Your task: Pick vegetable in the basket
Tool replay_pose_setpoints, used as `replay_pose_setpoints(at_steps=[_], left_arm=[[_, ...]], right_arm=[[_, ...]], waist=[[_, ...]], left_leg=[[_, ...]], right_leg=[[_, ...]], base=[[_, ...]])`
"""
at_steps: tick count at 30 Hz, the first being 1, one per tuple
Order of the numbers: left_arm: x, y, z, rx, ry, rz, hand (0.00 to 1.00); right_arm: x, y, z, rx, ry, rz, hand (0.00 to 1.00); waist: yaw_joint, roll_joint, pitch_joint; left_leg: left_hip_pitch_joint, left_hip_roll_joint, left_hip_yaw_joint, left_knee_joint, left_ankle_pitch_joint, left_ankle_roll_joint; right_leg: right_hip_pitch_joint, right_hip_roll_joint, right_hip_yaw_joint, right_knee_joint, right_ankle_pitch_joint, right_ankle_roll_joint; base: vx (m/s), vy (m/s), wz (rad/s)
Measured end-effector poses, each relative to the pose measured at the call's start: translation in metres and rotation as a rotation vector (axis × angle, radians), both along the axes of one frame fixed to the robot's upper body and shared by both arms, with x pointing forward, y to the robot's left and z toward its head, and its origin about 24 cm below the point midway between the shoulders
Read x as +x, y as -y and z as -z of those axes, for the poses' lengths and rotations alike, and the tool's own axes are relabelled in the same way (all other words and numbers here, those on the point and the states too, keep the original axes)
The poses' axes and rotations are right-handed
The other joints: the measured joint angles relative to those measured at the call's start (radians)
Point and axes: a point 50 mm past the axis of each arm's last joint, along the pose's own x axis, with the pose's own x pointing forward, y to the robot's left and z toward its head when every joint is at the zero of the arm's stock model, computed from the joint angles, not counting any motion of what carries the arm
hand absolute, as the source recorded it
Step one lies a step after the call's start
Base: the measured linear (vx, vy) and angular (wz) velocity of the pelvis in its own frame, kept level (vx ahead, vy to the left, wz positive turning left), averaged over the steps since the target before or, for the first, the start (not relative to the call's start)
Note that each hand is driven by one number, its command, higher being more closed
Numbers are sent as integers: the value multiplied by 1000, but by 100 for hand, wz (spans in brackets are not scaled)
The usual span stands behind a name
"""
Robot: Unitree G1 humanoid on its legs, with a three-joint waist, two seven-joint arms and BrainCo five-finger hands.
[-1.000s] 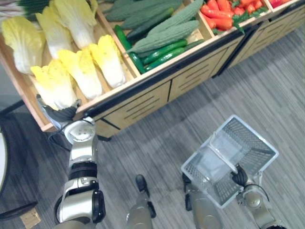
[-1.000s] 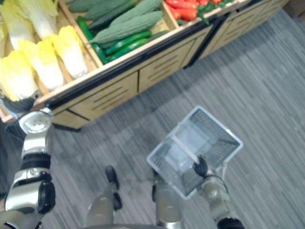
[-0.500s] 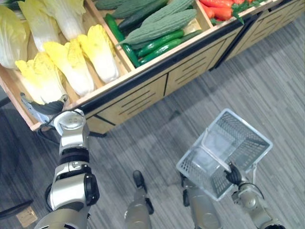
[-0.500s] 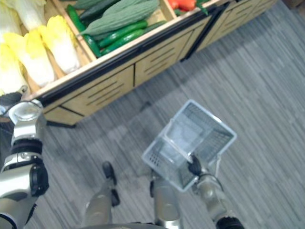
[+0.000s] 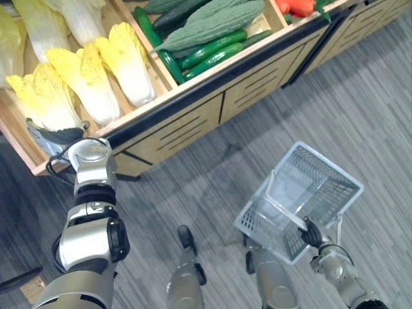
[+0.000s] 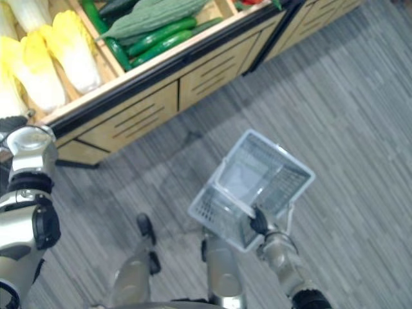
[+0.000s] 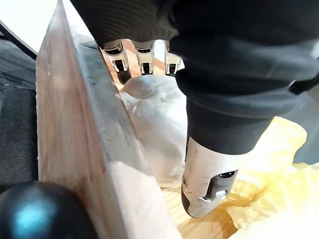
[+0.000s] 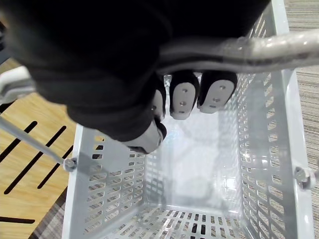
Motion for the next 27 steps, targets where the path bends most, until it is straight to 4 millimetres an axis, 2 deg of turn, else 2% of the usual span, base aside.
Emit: replay_pose_setpoints(at_steps=[5, 6, 13, 27], left_arm=[[3, 2, -1, 15, -14, 28, 0], [3, 2, -2, 13, -14, 28, 100], [3, -2, -6, 6, -10, 14, 100], [0, -6, 1, -59, 16, -8, 100]], right_arm=[[0, -3, 1, 1, -2, -15, 100], [0, -5, 1, 0, -3, -20, 100], [0, -8, 3, -2, -9, -38, 100], [-5, -11, 9, -7, -28, -54, 100]], waist=[[-1, 0, 0], [-1, 1, 1], [2, 0, 3], [-1, 0, 3]], left_leg=[[-3, 0, 0, 0, 0, 0], [-3, 0, 0, 0, 0, 0], [-18, 0, 0, 0, 1, 1], [6, 0, 4, -1, 2, 2]], right_leg=[[0, 0, 1, -5, 1, 0], [0, 0, 1, -6, 2, 0], [-13, 0, 2, -11, 6, 1], [10, 0, 12, -20, 17, 0]], base=[[0, 0, 0], [0, 0, 0], [0, 0, 0], [7, 2, -1]])
